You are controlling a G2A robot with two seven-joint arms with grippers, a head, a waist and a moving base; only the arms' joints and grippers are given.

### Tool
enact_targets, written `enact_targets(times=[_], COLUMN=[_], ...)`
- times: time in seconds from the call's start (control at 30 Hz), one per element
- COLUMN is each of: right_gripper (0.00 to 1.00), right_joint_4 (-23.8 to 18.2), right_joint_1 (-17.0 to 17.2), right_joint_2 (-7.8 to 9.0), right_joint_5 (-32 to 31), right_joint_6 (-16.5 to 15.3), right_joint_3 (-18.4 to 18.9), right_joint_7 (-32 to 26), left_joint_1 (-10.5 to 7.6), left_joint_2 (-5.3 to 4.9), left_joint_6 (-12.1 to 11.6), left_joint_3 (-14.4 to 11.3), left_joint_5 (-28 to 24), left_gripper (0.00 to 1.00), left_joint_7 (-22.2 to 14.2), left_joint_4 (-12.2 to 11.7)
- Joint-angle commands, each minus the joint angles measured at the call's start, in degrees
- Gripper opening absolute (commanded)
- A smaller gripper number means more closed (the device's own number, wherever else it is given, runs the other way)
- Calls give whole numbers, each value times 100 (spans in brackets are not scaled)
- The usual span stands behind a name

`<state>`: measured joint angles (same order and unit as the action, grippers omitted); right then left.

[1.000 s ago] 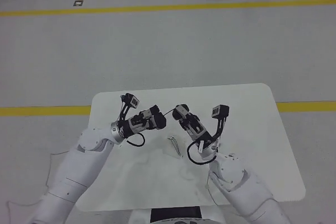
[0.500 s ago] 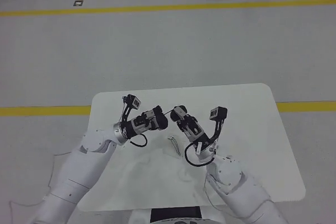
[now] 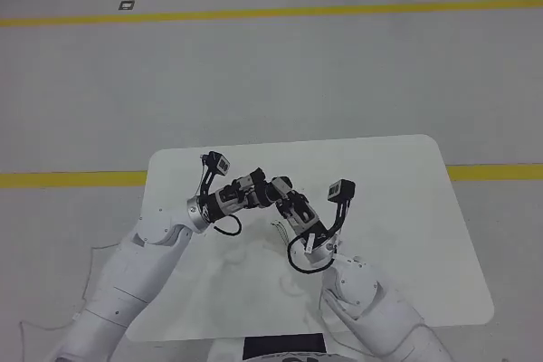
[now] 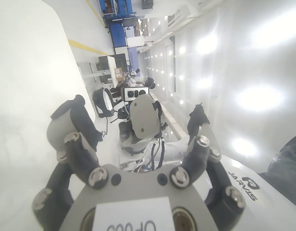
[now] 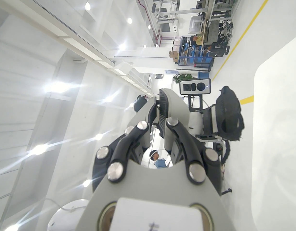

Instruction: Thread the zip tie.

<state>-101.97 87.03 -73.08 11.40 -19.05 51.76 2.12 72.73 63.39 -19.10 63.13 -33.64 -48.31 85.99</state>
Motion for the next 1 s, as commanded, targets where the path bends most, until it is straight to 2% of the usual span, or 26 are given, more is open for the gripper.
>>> enact_targets(times=[0.0, 0.17, 0.33, 0.47, 0.57, 0.7, 0.97], right_gripper=[0, 0, 0, 0, 0, 0, 0], right_joint_4=[-10, -83, -159, -191, -209, -226, -246], right_joint_1=[1, 31, 88, 132, 170, 233, 301], right_joint_2=[0, 10, 17, 30, 39, 45, 29], right_joint_5=[-231, -1014, -1443, -1744, -1919, -2120, -2237], right_joint_6=[52, 291, 471, 635, 719, 849, 945], right_joint_3=[39, 121, 195, 289, 368, 448, 518], right_joint_7=[40, 126, 132, 88, 72, 73, 104], left_joint_1=[10, 26, 32, 37, 37, 32, 11], left_joint_2=[-1, -18, -32, -42, -48, -56, -61], left_joint_6=[35, 26, 21, 25, 40, 66, 90], left_joint_3=[-4, 40, 73, 93, 100, 103, 76], left_joint_5=[26, 30, 30, 44, 64, 85, 87], left_gripper=[100, 100, 99, 64, 50, 44, 41], left_joint_7=[54, 6, -53, -69, -76, -85, -121], left_joint_4=[34, 59, 56, 56, 59, 63, 43])
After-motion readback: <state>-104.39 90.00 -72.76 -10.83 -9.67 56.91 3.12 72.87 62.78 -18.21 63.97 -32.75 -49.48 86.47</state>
